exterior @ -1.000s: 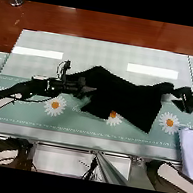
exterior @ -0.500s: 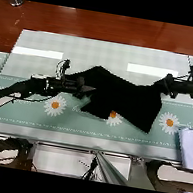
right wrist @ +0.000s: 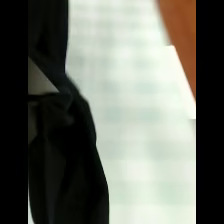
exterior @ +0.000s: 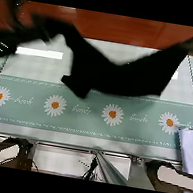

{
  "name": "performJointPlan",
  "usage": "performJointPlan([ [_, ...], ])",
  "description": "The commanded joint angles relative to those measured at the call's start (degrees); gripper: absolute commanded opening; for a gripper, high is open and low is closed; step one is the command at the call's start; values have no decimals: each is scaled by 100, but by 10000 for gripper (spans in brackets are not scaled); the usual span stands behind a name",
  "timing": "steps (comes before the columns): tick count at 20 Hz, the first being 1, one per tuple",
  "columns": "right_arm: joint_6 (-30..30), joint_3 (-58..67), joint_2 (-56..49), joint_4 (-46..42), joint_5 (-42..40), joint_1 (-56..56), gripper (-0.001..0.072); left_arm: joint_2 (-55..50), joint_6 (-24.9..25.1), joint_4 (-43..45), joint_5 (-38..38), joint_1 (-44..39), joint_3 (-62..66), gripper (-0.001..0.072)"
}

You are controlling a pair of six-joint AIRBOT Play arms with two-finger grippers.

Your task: Fold the shirts.

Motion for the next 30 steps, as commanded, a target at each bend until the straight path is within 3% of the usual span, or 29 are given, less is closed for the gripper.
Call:
performJointPlan([
  [1, 85, 1558, 815, -116, 4, 13, 21, 887, -431, 116, 433, 896, 1576, 20],
  [3, 66, 1790, 1585, -424, -116, 13, 21, 1497, -758, 964, 922, 1322, 2284, 20],
  [6, 72, 1790, 2680, -1292, -13, 13, 21, 2535, -1451, 3023, 1508, 1891, 2903, 20],
  [9, 251, 1779, 3528, -1961, 444, 13, 21, 3552, -1725, 4577, 1873, 2415, 3008, 20],
  [11, 280, 1757, 3923, -2052, 1102, 13, 22, 4068, -1912, 5337, 1781, 2667, 2999, 21],
  [14, 404, 1252, 4441, -2107, 1349, 13, 22, 4413, -2256, 6229, 855, 2828, 2931, 21],
  [18, 485, -297, 4800, -1569, 1495, 13, 22, 4387, -2946, 6043, 195, 2824, 1628, 21],
  [19, 450, -708, 4795, -1349, 1539, 13, 22, 4358, -2896, 5737, 22, 2820, 1121, 21],
  [22, 201, -2105, 4708, -841, 1309, 13, 22, 4234, -2103, 4430, -192, 2660, -693, 21],
  [26, -232, -3556, 3982, -568, 315, 20, 21, 3530, -1626, 4275, 1045, 1930, -2188, 21],
  [30, -885, -3720, 2203, 92, -911, 20, 22, 2046, -1342, 4232, 2844, 636, -2131, 22],
])
